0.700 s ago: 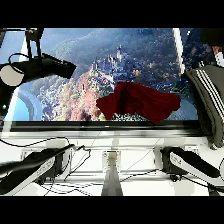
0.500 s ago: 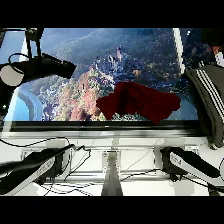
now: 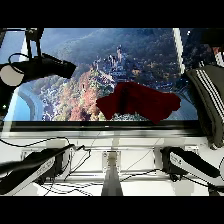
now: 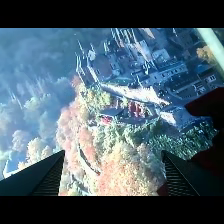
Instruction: Fold the clothes and pants, and hang the long-sleeved shirts on hangers.
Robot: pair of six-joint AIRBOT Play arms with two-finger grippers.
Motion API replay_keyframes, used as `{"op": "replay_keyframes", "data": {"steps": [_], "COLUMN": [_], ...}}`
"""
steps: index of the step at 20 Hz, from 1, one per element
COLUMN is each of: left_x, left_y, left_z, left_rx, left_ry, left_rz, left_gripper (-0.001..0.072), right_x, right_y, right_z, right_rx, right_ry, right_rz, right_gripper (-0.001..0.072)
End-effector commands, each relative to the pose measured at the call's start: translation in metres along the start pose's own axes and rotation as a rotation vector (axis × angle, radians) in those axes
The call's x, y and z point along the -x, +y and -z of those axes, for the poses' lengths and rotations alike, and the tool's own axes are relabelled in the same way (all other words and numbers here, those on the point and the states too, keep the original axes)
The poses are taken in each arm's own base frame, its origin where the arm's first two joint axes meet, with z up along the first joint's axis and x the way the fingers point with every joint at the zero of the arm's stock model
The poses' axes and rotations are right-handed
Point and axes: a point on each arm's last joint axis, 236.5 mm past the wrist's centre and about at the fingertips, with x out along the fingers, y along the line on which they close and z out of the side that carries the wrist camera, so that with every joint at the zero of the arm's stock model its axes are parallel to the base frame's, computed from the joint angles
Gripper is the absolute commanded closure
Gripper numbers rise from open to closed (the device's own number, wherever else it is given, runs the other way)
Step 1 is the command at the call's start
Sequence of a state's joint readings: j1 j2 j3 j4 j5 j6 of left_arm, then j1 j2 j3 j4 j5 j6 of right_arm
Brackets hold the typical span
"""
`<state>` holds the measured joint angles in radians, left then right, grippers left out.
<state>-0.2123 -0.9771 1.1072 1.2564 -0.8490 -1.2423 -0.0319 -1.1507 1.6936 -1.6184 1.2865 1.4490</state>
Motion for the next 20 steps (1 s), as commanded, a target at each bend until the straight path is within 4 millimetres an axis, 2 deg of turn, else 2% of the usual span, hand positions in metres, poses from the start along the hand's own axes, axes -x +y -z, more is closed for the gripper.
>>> {"op": "replay_keyframes", "data": {"steps": [1,3,5,7,9,10,12,13,14,15,17,20], "left_x": [0.000,0.000,0.001,0.000,-0.001,-0.002,-0.009,-0.014,-0.020,-0.027,-0.040,-0.057], "left_y": [0.000,0.000,0.002,0.002,0.002,0.003,0.004,0.006,0.009,0.011,0.013,0.012], "left_z": [-0.001,-0.002,-0.008,-0.008,-0.007,-0.006,-0.001,0.004,0.012,0.019,0.038,0.059], "left_rx": [0.001,0.003,0.002,0.002,0.003,0.004,0.005,0.007,0.000,-0.003,-0.001,0.017], "left_ry": [-0.002,-0.006,-0.035,-0.033,-0.031,-0.026,-0.005,0.015,0.046,0.076,0.152,0.229], "left_rz": [-0.001,0.001,-0.009,-0.009,-0.009,-0.008,-0.008,-0.009,-0.015,-0.017,-0.008,0.012], "left_gripper": [0.0018,0.0017,0.0017,0.0017,0.0018,0.0022,0.0022,0.0022,0.0022,0.0022,0.0022,0.0022], "right_x": [-0.010,-0.032,-0.051,-0.059,-0.062,-0.069,-0.084,-0.088,-0.089,-0.090,-0.095,-0.098], "right_y": [-0.002,-0.012,-0.020,-0.012,0.004,0.011,0.012,0.009,0.010,0.010,-0.002,-0.003], "right_z": [0.034,0.087,0.161,0.232,0.283,0.297,0.309,0.316,0.325,0.332,0.340,0.343], "right_rx": [0.112,0.071,-0.038,-0.147,-0.205,-0.240,-0.302,-0.311,-0.330,-0.308,-0.262,-0.272], "right_ry": [0.135,0.296,0.489,0.637,0.763,0.779,0.768,0.776,0.803,0.815,0.814,0.805], "right_rz": [0.000,-0.003,-0.023,-0.083,-0.138,-0.143,-0.106,-0.085,-0.075,-0.077,-0.033,-0.022], "right_gripper": [0.0698,0.0698,0.0698,0.0698,0.0699,0.0698,0.0683,0.0576,0.0267,0.0102,0.0108,0.0108]}}
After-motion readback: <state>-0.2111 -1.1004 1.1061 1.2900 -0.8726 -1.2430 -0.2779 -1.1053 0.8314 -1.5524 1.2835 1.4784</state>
